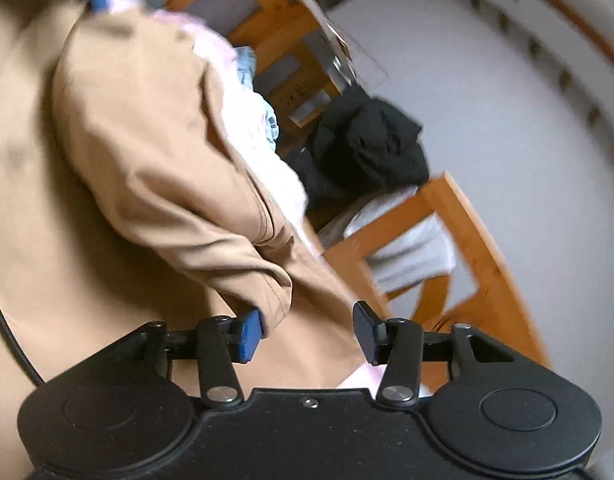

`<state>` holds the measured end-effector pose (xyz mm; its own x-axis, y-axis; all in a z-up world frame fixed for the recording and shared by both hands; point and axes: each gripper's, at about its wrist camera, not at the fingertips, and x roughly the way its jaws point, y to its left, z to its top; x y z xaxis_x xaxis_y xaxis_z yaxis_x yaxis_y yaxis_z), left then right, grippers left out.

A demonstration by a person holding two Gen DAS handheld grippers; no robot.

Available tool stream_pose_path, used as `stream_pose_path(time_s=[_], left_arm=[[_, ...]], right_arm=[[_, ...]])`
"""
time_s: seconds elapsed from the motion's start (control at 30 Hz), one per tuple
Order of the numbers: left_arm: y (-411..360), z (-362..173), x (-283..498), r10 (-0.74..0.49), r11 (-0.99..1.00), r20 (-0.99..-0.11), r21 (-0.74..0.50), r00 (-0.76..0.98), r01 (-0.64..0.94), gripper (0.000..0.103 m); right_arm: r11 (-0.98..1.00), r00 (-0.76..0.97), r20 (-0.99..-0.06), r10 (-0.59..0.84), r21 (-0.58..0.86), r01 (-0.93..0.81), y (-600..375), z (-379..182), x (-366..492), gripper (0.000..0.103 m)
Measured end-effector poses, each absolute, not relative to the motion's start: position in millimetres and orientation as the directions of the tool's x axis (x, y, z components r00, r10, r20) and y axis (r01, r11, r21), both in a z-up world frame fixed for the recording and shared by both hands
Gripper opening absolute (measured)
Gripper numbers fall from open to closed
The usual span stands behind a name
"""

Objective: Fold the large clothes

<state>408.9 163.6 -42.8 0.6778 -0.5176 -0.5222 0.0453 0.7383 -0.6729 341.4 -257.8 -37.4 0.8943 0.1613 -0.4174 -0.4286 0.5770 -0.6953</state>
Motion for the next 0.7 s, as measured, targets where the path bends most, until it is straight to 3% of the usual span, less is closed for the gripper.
stream_pose_path(time_s=[0.17,0.3,0.4,0.5,0.53,0.57,0.6,0.63,0.7], left_arm=[[176,-33,397,-0.501,0.746,-0.497,-0.662,0.708,0.063,0.080],[181,-28,405,-0.460,0.759,-0.495,-0.650,0.737,0.038,0.080],[182,-29,419,-0.422,0.757,-0.518,-0.652,0.744,-0.025,0.068],[178,-33,431,-0.406,0.763,-0.552,-0.643,0.728,-0.061,0.051],[176,-34,435,-0.395,0.777,-0.568,-0.626,0.722,-0.067,0.039],[172,-34,437,-0.375,0.797,-0.587,-0.600,0.717,-0.074,0.021],[168,-33,439,-0.357,0.814,-0.601,-0.575,0.715,-0.077,0.014],[165,-33,439,-0.356,0.819,-0.594,-0.571,0.721,-0.066,0.006],[156,-28,435,-0.356,0.825,-0.568,-0.564,0.742,-0.036,0.003]], right_arm=[[0.750,0.812,-0.569,0.127,-0.481,-0.455,-276,-18,343,0.057],[0.949,0.673,-0.683,0.284,0.098,-0.300,-316,3,373,0.057],[0.888,0.596,-0.682,0.424,0.443,-0.125,-331,-8,399,0.057],[0.848,0.558,-0.699,0.447,0.530,-0.015,-322,-24,425,0.054],[0.839,0.543,-0.711,0.447,0.543,0.021,-318,-30,434,0.050],[0.836,0.529,-0.723,0.444,0.547,0.046,-315,-35,439,0.034],[0.842,0.526,-0.732,0.433,0.537,0.054,-311,-37,443,0.023],[0.860,0.542,-0.734,0.410,0.508,0.038,-307,-36,446,0.004],[0.901,0.613,-0.702,0.361,0.432,-0.036,-298,-21,450,0.002]])
